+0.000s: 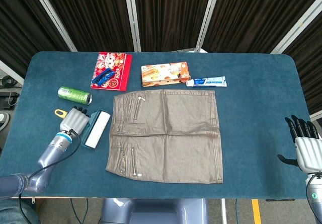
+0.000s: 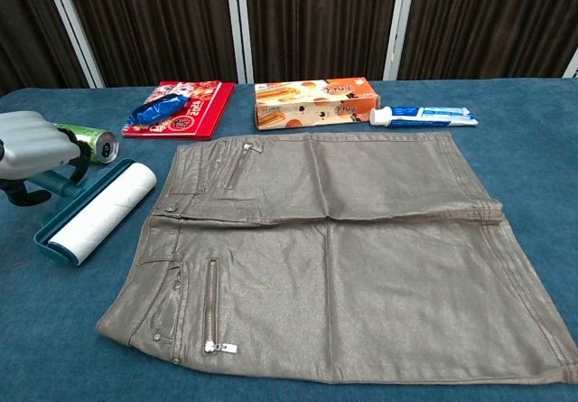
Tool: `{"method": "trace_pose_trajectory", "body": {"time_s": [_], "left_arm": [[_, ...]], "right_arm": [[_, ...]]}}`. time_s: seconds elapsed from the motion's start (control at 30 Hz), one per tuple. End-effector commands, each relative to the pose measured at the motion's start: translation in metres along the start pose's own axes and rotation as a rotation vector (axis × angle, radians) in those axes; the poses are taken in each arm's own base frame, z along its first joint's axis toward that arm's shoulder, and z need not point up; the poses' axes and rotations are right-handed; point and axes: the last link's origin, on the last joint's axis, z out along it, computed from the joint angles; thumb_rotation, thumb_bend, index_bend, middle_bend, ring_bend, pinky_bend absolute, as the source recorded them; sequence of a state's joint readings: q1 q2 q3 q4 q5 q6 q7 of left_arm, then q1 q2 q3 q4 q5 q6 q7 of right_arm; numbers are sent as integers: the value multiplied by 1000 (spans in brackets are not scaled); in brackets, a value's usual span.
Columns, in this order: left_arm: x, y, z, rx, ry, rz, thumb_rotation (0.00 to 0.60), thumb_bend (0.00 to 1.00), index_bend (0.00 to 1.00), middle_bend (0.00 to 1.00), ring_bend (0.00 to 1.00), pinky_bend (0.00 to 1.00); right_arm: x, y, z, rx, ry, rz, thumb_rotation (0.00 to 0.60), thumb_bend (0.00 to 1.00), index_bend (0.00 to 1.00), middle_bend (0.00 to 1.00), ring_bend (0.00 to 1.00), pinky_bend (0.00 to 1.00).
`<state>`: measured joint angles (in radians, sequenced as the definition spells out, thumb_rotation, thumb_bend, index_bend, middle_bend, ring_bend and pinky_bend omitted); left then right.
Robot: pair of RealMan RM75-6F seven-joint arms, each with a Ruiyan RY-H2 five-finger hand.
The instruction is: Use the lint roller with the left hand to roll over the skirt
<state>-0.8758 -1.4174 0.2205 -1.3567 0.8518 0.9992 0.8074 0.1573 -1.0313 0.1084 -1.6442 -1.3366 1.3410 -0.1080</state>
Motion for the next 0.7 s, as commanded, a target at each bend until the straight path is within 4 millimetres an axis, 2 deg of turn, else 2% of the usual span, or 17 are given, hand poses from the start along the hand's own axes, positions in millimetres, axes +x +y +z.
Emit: {"method": "trace_pose_trajectory", "body": {"time_s": [0.03, 0.1, 0.3, 0.37, 0.43, 0.53, 0.7], "left_arm": [[1, -7, -27, 59, 61, -167, 600, 0, 0, 0, 0, 47], [3, -12, -38, 75, 84, -222, 600, 0, 0, 0, 0, 11], [8, -36, -80, 187, 222, -442, 600, 0, 0, 0, 0, 0], [9, -54, -106, 288, 311, -523, 600, 0, 0, 0, 0, 0], [8, -61, -129, 350, 373, -588, 600, 0, 0, 0, 0, 0], [4, -65, -167, 420, 418, -688, 600, 0, 0, 0, 0, 0], [-8, -63, -200, 437, 372, -730, 600, 0, 0, 0, 0, 0]], "right_arm": [[2, -1, -2, 7, 5, 6, 600, 0, 0, 0, 0, 0], [3, -1, -3, 11, 9, 11, 600, 0, 0, 0, 0, 0], [8, -2, -7, 30, 18, 31, 600, 0, 0, 0, 0, 0], [10, -4, -10, 43, 25, 37, 600, 0, 0, 0, 0, 0], [12, -5, -12, 55, 28, 37, 600, 0, 0, 0, 0, 0], [15, -5, -16, 75, 36, 38, 600, 0, 0, 0, 0, 0], [20, -4, -20, 83, 57, 50, 600, 0, 0, 0, 0, 0]]}}
